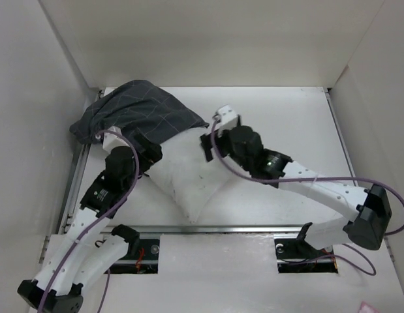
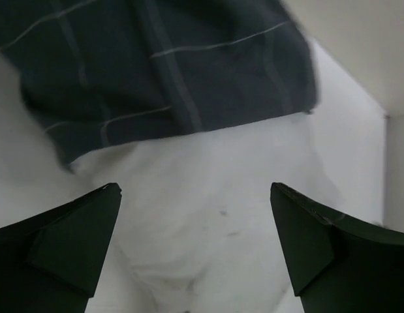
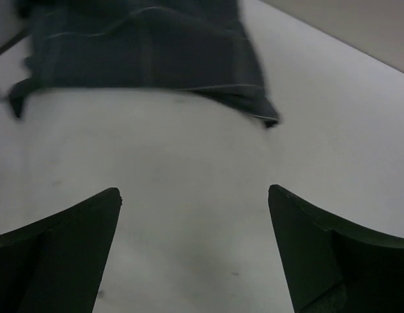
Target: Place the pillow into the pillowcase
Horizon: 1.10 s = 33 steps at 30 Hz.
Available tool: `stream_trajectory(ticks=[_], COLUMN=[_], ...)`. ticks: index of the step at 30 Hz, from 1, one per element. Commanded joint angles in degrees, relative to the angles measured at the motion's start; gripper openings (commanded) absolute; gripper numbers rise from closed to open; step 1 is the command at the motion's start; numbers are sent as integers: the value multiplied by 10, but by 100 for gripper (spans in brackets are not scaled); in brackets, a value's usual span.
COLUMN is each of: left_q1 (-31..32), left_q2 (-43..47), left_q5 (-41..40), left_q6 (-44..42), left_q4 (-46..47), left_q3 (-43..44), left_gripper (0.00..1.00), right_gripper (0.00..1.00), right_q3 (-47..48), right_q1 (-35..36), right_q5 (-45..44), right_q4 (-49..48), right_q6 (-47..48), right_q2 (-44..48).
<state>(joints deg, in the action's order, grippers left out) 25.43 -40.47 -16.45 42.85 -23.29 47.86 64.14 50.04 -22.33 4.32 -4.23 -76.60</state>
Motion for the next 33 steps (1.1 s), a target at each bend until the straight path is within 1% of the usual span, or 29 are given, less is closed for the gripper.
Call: stream_trajectory(ticks=[1, 2, 4, 5, 6, 7, 8, 10, 11, 12, 14, 16, 17, 18, 19, 20, 21, 22, 23, 25, 26, 27, 30, 31, 32, 33], left_q1=[2, 2, 2, 2, 2, 2, 2, 2, 2, 2, -11, -32, -38, -50, -56, -62, -68, -82, -87, -95, -95, -95, -100, -100, -106, -106], left_q2=[21, 28, 44, 44, 50, 50, 50, 50, 35, 27, 8, -20, -29, -43, -50, -57, -65, -81, -91, -121, -129, -136, -156, -156, -165, -172], left_q5=[-82, -90, -96, -115, -128, -128, -146, -165, -177, -202, -216, -221, -221, -210, -193, -187, -187, -169, -169, -175, -183, -189, -199, -199, -190, -184], left_q6=[102, 132, 167, 188, 218, 218, 225, 236, 243, 248, 248, 223, 202, 183, 139, 120, 113, 99, 68, 67, 67, 67, 59, 59, 54, 54], left_q4=[-81, -81, -75, -75, -63, -62, -56, -56, -65, -65, -73, -41, -20, 26, 55, 82, 99, 136, 150, 135, 126, 120, 126, 126, 133, 133], left_q3=[-57, -72, -123, -135, -149, -149, -155, -155, -155, -150, -150, -150, -150, -150, -155, -161, -166, -167, -167, -146, -137, -130, -123, -123, -123, -123], left_gripper=[100, 100, 100, 100, 100, 100, 100, 98, 98, 96, 96, 95, 95, 93, 92, 91, 89, 87, 87, 79, 73, 59, 41, 27, 19, 8], right_gripper=[100, 100, 100, 100, 100, 100, 100, 100, 100, 100, 100, 77, 56, 29, 9, 1, 0, 0, 0, 0, 0, 0, 0, 0, 0, 0], right_q3=[52, 63, 92, 103, 122, 137, 152, 177, 182, 187, 201, 207, 207, 207, 212, 212, 212, 212, 212, 212, 212, 212, 212, 212, 212, 212], right_q1=[58, 79, 104, 115, 134, 141, 141, 146, 146, 146, 146, 146, 146, 146, 140, 140, 135, 135, 135, 135, 135, 135, 135, 135, 135, 135], right_q5=[146, 182, 175, 175, 167, 167, 160, 135, 115, 91, 24, -30, -46, -60, -60, -60, -60, -53, -53, -47, -38, -38, -43, -43, -43, -43], right_q4=[6, 6, 6, 6, 11, 11, 27, 27, 27, 22, 28, 9, 9, 2, 2, 2, -4, -4, -10, -10, -10, -10, -4, -4, -4, -11], right_q6=[87, 87, 87, 93, 100, 100, 106, 106, 106, 106, 106, 93, 85, 60, 53, 48, 42, 42, 42, 42, 42, 36, 36, 36, 36, 36], right_q2=[-44, -58, -103, -120, -157, -177, -195, -231, -263, -279, -314, -330, -335, -341, -341, -341, -329, -329, -320, -314, -314, -314, -314, -308, -301, -301])
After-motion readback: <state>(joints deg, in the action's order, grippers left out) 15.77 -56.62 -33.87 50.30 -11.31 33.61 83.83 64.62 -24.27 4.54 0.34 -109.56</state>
